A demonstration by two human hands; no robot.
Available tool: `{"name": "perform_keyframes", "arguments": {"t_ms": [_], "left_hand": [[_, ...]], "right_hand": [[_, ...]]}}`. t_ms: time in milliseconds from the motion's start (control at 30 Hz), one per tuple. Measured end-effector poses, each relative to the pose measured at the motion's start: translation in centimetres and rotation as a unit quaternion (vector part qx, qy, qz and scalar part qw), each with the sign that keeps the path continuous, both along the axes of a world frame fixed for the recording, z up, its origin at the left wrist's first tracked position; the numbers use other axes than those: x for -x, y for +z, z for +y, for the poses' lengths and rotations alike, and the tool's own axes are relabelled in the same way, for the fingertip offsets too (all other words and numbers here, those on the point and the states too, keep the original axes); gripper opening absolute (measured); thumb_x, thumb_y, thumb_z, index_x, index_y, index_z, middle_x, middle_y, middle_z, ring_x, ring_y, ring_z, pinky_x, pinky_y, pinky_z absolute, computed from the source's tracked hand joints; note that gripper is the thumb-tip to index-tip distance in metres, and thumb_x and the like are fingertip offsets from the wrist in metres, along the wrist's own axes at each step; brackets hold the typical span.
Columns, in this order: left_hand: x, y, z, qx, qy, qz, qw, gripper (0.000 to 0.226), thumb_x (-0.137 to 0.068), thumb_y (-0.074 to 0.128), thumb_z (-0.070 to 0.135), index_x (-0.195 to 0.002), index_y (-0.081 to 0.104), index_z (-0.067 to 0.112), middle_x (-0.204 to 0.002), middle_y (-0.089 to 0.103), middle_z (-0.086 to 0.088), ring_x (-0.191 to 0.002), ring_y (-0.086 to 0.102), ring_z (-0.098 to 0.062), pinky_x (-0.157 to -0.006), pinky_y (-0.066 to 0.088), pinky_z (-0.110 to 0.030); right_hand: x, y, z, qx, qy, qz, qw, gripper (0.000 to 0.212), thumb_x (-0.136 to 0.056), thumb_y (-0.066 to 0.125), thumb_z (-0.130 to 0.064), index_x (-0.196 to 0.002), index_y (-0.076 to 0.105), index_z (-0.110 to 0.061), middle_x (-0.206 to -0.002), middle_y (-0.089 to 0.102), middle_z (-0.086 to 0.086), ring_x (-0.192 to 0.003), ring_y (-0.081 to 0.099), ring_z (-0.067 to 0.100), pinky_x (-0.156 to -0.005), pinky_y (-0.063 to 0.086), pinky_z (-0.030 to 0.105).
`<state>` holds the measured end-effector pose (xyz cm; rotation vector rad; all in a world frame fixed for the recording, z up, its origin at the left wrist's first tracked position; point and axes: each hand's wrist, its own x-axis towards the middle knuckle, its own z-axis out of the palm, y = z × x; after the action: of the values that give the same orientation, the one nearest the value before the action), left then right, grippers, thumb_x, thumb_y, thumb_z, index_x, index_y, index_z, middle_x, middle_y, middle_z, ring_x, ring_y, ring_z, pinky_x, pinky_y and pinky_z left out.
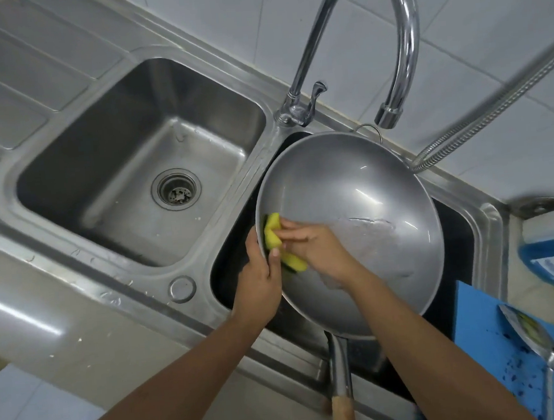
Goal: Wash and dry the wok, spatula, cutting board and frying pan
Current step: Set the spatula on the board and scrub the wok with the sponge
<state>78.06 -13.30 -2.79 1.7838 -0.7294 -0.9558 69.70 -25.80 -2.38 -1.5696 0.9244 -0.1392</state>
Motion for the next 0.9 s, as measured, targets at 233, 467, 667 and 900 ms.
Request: {"name": "perform_keyframes", "arguments": {"t_ms": [233, 467, 667, 900], "left_hand": [[-0.1, -0.2, 0.1, -0.013, 0.018, 0.008, 1.0, 0.055, -0.103, 0.037, 0.037, -0.152, 0.012, 0.033, -0.128, 0.06, -0.002, -0.107, 0.063, -0.018, -0.091, 0.054, -0.04], [-0.2, -0.9, -0.2, -0.038, 0.022, 0.003, 0.999, 0.056, -0.102, 0.038, 0.037, -0.151, 0.011, 0.035, -0.12, 0.064, -0.006, -0.099, 0.067, -0.019, -0.087, 0.056, -0.045], [-0.2, -0.8, 0.0, -0.023, 0.021, 0.024, 0.999, 0.053, -0.104, 0.037, 0.032, -0.151, 0.012, 0.036, -0.115, 0.065, 0.004, -0.096, 0.066, -0.008, -0.086, 0.056, -0.032], [-0.1, -0.3, -0.2, -0.03, 0.02, 0.026, 0.999, 0.055, -0.105, 0.035, 0.027, -0.153, 0.009, 0.031, -0.117, 0.061, -0.001, -0.095, 0.064, -0.012, -0.082, 0.052, -0.027]], "right_hand": [[-5.3, -0.4, -5.5, 0.287, -0.144, 0.011, 0.947, 0.031, -0.088, 0.067, -0.014, -0.12, 0.067, -0.015, -0.137, 0.055, 0.008, -0.121, 0.055, 0.022, -0.1, 0.033, 0.015], [-4.9, -1.9, -3.4, 0.514, 0.052, -0.031, 0.856, 0.039, -0.096, 0.051, -0.029, -0.13, 0.061, -0.013, -0.142, 0.05, 0.015, -0.117, 0.052, 0.035, -0.096, 0.043, 0.035], [-4.1, -2.0, -13.5, 0.544, -0.136, 0.164, 0.812, 0.044, -0.096, 0.038, -0.027, -0.136, 0.055, -0.018, -0.146, 0.046, 0.014, -0.119, 0.048, 0.043, -0.092, 0.049, 0.047], [6.3, -4.9, -11.2, 0.418, -0.223, 0.458, 0.752, 0.061, -0.093, 0.045, -0.015, -0.151, 0.026, -0.017, -0.159, 0.015, 0.02, -0.139, 0.024, 0.043, -0.114, 0.016, 0.056]]}}
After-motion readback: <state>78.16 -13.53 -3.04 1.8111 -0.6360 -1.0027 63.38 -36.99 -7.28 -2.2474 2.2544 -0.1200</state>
